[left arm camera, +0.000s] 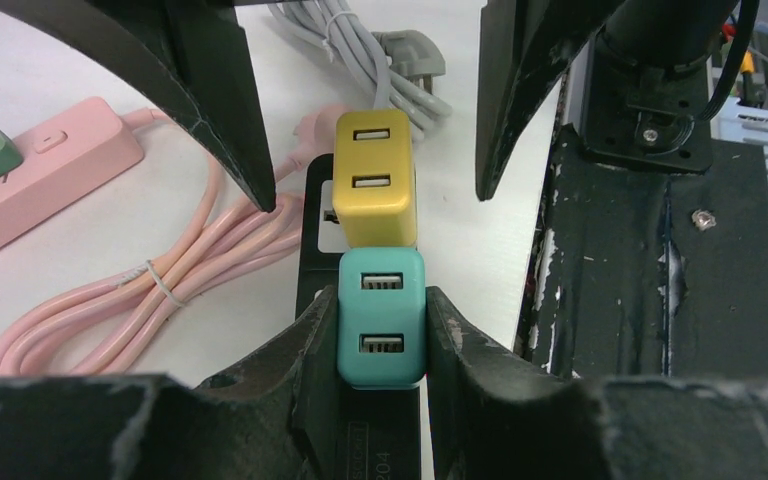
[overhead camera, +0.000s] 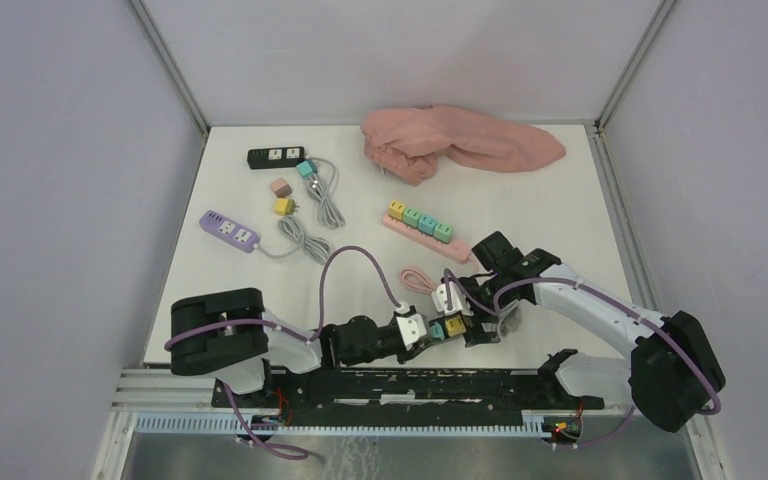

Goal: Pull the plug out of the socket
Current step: Remove the plug from the socket.

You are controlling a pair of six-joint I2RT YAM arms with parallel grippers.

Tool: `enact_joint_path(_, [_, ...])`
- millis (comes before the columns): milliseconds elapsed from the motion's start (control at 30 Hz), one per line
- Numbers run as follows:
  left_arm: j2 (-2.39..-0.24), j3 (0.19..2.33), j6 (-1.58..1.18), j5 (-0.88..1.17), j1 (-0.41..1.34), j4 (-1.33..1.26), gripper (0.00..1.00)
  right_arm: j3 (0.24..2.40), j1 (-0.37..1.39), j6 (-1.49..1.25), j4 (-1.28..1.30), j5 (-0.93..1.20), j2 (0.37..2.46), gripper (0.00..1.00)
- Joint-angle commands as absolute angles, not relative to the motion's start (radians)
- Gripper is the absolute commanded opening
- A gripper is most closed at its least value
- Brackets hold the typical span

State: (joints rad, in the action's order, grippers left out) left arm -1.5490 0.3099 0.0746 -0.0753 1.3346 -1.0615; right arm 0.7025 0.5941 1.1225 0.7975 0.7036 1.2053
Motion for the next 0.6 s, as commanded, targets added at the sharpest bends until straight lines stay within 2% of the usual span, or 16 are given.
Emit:
enact_joint_path(0, [-1.495, 0.303, 0.026, -0.079, 1.331, -1.278, 0.03, 0.700, 0.608, 1.095, 0.734, 0.687, 1.210, 1.00])
enact_joint_path(133, [-1.459, 0.282, 0.019, -0.075, 1.329, -1.303, 0.03, 0.697, 0.609, 1.096, 0.724, 0.690, 1.210, 0.97])
enact_joint_path(367, [-1.402, 0.268, 0.010, -0.051, 1.327, -1.307, 0.03, 0.706, 0.617, 1.075, 0.716, 0.698, 1.207, 0.84])
enact_joint_path(567, [-1.395, 0.264, 0.002, -0.046, 1.325, -1.325, 0.03, 0.717, 0.623, 1.078, 0.733, 0.731, 1.199, 0.80])
